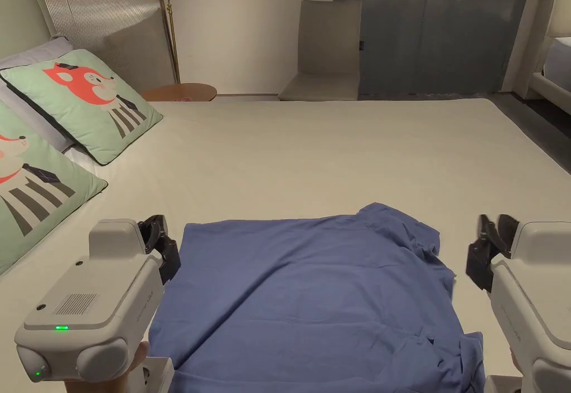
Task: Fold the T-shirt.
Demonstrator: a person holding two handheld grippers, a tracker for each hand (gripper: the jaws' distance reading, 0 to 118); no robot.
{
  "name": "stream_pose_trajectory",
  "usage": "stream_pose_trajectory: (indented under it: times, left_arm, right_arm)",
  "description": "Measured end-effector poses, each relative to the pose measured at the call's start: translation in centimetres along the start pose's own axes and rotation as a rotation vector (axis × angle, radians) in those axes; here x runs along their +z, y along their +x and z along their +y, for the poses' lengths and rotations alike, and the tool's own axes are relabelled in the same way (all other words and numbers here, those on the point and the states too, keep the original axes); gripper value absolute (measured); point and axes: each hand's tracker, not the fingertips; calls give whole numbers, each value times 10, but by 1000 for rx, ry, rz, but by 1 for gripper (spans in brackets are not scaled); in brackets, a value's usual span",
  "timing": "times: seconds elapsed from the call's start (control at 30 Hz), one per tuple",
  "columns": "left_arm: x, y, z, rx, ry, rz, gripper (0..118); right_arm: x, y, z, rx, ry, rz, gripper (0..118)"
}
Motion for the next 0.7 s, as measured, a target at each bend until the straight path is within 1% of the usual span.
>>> stream_pose_trajectory:
  times: [0.07,0.13,0.3,0.37,0.43,0.47,0.53,0.63,0.67,0.7]
  left_arm:
    - [0,0,-1,-15,-18,-22,0]
    - [-4,-2,-4,1,-65,-9,0]
    - [-16,-19,-25,9,-275,33,0]
    - [-20,-29,-38,38,-370,35,0]
    - [-18,-43,-54,125,-430,17,0]
    - [-17,-48,-60,135,-468,17,0]
    - [-15,-56,-76,113,-545,46,0]
    - [-14,-66,-96,104,-643,49,1]
    - [-13,-70,-103,116,-666,46,5]
    - [-14,-73,-109,121,-701,46,30]
  right_arm:
    - [3,-3,0,5,1,-8,1]
    - [6,-6,1,3,-1,1,1]
    - [5,-5,1,-5,-15,22,1]
    - [-1,-3,-4,-10,-26,27,1]
    - [-2,-3,-8,-9,-37,30,1]
    - [-2,-3,-9,-8,-40,31,1]
    - [-1,-3,-9,-6,-54,36,1]
    - [-7,-2,-18,-4,-79,48,1]
    - [-8,-2,-20,-1,-86,47,1]
    - [-8,-2,-21,-2,-91,47,1]
